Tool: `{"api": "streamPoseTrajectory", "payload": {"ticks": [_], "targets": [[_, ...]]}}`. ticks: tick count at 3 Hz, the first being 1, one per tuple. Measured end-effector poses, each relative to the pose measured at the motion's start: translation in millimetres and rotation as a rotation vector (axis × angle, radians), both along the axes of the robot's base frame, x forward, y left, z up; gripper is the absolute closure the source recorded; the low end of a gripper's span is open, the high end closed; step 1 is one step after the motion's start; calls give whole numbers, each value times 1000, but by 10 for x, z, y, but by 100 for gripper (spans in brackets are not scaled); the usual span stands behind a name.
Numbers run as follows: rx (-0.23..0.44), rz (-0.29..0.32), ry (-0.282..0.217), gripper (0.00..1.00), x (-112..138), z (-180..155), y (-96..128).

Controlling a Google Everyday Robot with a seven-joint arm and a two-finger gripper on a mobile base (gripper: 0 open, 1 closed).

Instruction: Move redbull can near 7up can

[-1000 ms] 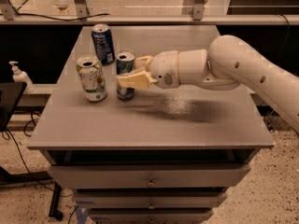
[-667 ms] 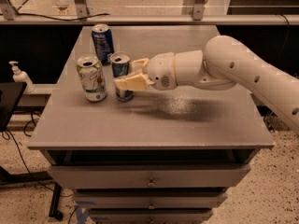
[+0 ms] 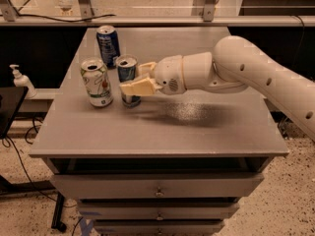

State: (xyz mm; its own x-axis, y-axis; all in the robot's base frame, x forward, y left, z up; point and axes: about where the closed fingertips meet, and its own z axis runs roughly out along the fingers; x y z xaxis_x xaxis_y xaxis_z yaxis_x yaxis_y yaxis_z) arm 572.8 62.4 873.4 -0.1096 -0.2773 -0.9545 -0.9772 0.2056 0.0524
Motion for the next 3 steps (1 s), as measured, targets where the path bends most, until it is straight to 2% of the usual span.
{"api": "streamPoseTrajectory", "payload": {"ticks": [2, 3], "targets": [[-9, 2, 7, 12, 47, 2, 21], [-11, 0, 8, 0, 91, 17, 29]]}}
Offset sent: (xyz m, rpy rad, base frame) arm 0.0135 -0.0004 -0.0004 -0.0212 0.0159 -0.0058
